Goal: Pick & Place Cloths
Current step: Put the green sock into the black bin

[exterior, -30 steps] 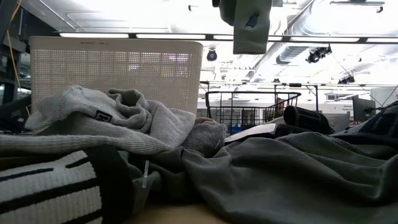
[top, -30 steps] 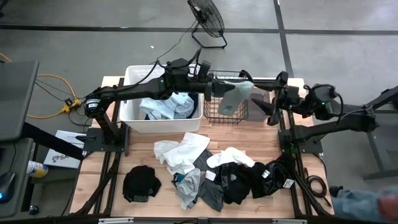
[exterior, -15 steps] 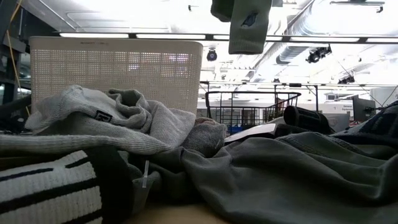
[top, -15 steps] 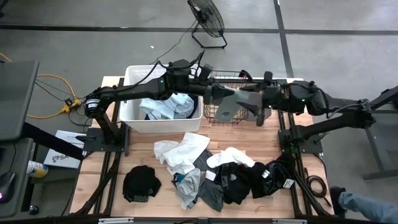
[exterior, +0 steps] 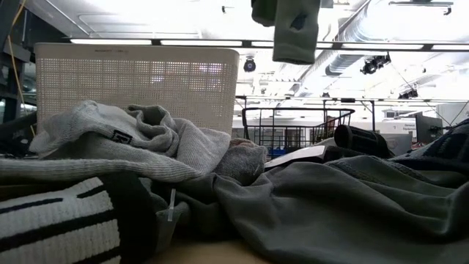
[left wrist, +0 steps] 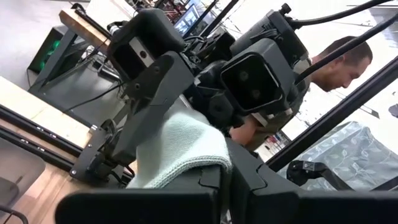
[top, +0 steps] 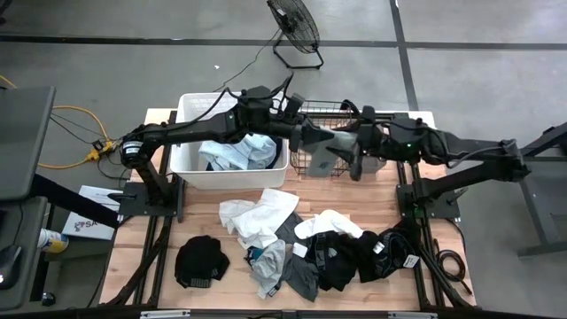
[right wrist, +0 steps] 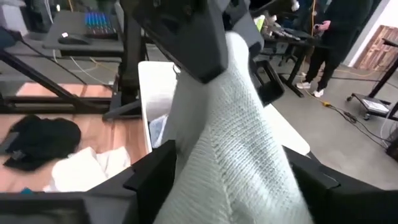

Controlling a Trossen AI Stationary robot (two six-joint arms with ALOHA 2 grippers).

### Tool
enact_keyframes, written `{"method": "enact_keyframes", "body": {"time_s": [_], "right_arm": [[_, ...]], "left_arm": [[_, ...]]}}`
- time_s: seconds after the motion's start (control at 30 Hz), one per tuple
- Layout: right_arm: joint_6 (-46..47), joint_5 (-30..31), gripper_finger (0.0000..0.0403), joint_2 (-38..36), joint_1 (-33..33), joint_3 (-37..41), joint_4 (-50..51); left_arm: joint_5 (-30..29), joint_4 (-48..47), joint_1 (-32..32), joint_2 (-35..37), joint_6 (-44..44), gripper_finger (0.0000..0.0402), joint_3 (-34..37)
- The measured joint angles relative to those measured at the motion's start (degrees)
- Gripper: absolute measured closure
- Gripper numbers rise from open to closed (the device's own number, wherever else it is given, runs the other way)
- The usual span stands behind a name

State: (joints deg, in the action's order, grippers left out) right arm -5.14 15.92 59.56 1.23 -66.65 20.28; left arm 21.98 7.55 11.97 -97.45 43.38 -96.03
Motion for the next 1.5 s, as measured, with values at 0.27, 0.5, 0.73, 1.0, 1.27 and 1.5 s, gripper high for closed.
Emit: {"method": "enact_keyframes", "body": {"time_s": [0.27, 0.5, 0.73, 1.0, 1.27, 1.5], "right_arm": [[2.35, -1.11, 0.0316, -1.35, 0.02, -0.04, 0.05], [4.27, -3.02, 0.0395, -1.94, 0.02, -0.04, 0.08], [6.4, -1.98, 0.0397, -2.19, 0.27, -0.04, 1.52], [12.52, 4.79, 0.0399, -5.04, 4.97, -0.02, 7.19], [21.45, 16.37, 0.0399, -7.31, 11.4, -0.02, 21.04], [33.42, 20.11, 0.0399, -6.6, 16.66, -0.02, 34.94]], "left_arm": [[0.0, 0.02, 0.0, 0.0, 0.2, 0.0401, 0.0], [-0.04, 0.02, 0.0, 0.0, -2.06, 0.0388, 0.0], [-0.13, 0.02, 0.0, 0.11, -5.99, 0.0287, 0.0], [3.79, -0.71, 4.12, 1.56, -7.02, 0.0157, -0.02], [7.98, -10.6, 10.12, 6.53, -10.22, 0.0142, -0.02], [7.98, -21.67, 15.59, 10.49, -20.33, 0.0158, -0.02]]}}
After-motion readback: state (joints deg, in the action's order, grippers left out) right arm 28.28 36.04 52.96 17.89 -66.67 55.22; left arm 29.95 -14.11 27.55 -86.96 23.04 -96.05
